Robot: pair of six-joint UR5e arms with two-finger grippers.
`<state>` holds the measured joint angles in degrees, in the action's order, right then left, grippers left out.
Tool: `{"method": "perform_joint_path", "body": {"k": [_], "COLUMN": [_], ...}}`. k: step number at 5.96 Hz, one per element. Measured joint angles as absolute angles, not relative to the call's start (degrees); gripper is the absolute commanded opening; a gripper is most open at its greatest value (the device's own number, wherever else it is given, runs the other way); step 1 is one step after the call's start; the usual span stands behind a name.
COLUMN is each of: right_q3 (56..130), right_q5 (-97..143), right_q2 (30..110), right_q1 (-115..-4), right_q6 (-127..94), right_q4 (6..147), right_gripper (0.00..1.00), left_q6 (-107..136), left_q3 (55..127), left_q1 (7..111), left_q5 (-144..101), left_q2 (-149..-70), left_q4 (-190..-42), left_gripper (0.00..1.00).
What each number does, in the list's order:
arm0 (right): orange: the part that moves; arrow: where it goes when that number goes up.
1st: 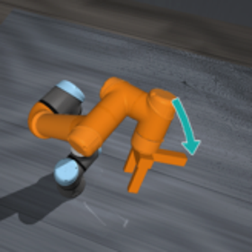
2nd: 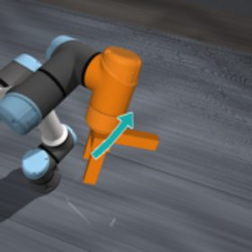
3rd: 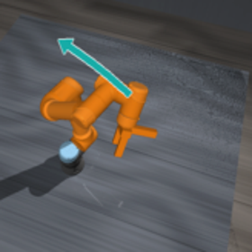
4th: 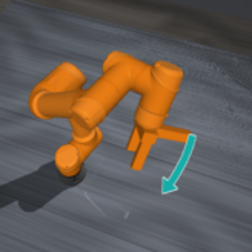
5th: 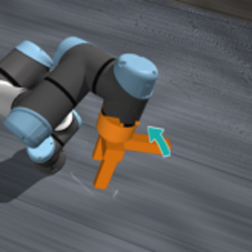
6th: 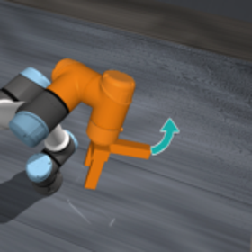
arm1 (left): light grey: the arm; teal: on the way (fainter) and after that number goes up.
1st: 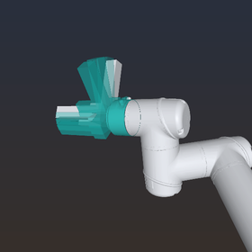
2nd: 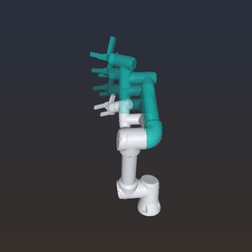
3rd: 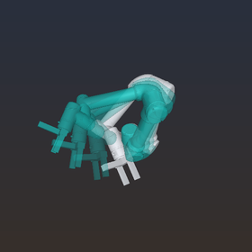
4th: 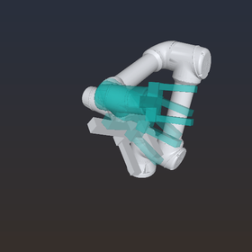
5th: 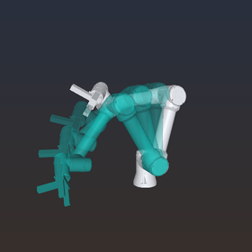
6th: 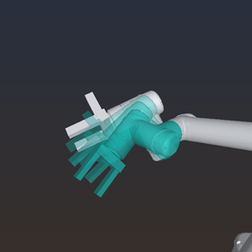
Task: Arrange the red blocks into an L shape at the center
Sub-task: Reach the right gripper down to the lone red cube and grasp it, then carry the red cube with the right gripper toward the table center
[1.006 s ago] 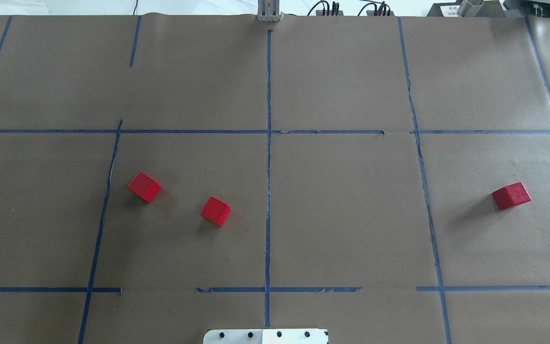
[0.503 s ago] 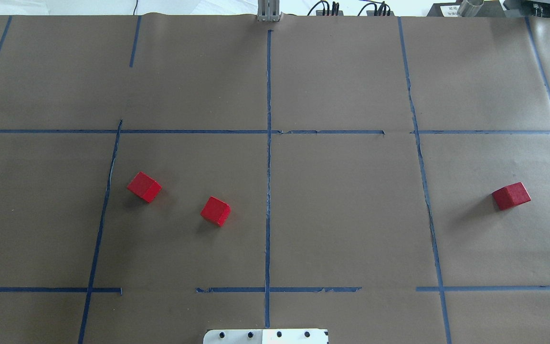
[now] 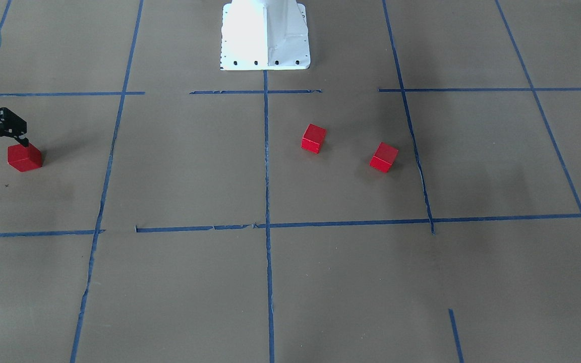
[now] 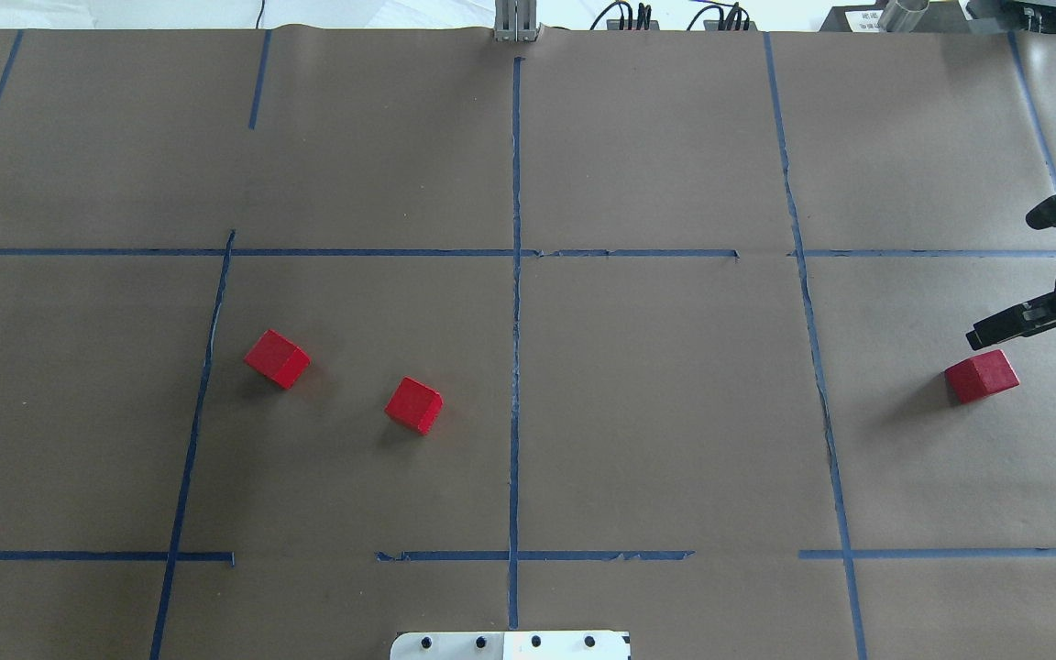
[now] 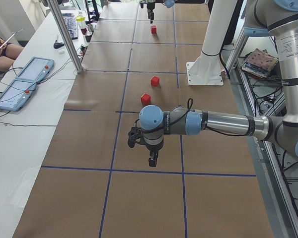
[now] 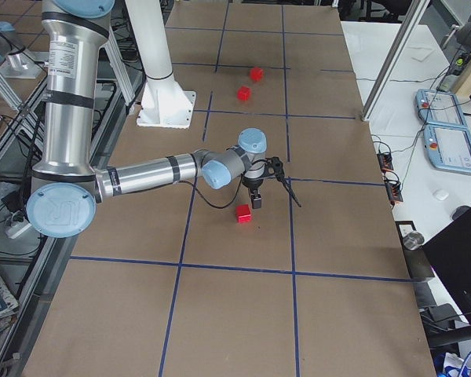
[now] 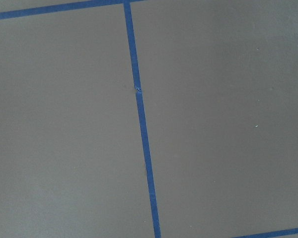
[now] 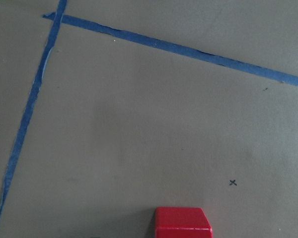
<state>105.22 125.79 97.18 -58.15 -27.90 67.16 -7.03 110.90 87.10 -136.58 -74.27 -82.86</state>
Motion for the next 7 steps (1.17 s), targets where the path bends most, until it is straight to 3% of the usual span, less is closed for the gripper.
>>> {"method": "perform_joint_path", "body": {"k": [3,4,5,6,7], "right_q3": [99.3,97.9,97.1,96.7,96.8], "right_q5": [125.2,124.7,124.1,123.8,123.7], "right_q2": [97.2,97.1,97.1,97.0,96.8], "right_q1": [-54.2,-52.9,-52.2,-51.9,-51.9], "right_q6": [-28.5,-28.5,-28.4,-28.4,-28.5], "right_q4": [65.3,65.3,65.4,65.5,65.7], "right_gripper": [0.99,0.81,0.18,0.03,0.0], "left_q6": [-7.1,-7.1,-7.1,-7.0,-7.0], "left_q3": [110.8,110.8,110.8,110.8,110.8], "left_q1": [87.1,87.1,87.1,87.1,87.1], "left_q5": [-136.6,-136.6,-136.6,-136.6,-136.6], "left_q2": [-74.3,-74.3,-74.3,-74.3,-74.3], "left_q4": [-82.9,-82.9,-82.9,-82.9,-82.9], "left_gripper": [1.0,1.0,1.0,1.0,1.0]}}
